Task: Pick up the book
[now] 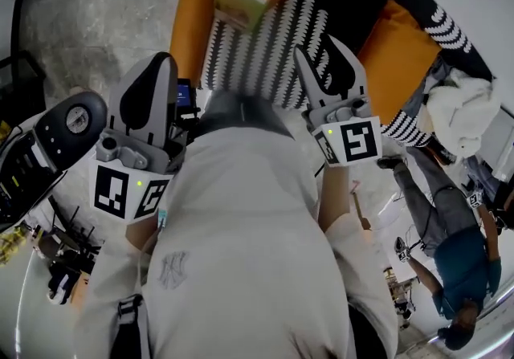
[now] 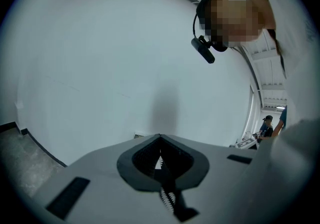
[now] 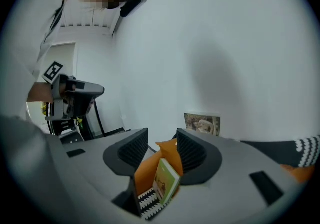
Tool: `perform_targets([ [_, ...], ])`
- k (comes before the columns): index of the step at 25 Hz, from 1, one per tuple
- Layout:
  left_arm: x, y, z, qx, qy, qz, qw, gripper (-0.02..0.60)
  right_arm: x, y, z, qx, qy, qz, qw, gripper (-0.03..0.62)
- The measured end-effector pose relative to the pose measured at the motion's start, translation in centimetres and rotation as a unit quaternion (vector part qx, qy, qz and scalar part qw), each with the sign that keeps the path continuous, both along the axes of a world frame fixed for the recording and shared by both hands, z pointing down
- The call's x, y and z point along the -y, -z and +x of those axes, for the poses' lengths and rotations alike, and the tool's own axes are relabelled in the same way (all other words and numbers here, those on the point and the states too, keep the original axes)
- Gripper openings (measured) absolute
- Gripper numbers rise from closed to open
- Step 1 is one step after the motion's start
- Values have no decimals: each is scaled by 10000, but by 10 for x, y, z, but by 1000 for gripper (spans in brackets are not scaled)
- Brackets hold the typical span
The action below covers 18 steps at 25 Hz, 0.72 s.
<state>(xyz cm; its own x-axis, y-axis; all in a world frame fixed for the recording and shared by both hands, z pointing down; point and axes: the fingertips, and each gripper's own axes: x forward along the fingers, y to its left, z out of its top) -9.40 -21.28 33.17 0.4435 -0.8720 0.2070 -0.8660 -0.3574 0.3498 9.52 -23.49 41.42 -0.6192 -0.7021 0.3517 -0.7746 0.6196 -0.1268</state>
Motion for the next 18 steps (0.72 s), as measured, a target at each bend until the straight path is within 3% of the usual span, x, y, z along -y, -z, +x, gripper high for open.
perform_targets([
  [9,26,-22,7,-10,329,-265,9991,9,46,-83,1,-151,444,-687,9965,227],
  [18,70,-55,6,-165,397,-685,9967,9,92,-195,-31,-434,947,-1556,9823,242],
])
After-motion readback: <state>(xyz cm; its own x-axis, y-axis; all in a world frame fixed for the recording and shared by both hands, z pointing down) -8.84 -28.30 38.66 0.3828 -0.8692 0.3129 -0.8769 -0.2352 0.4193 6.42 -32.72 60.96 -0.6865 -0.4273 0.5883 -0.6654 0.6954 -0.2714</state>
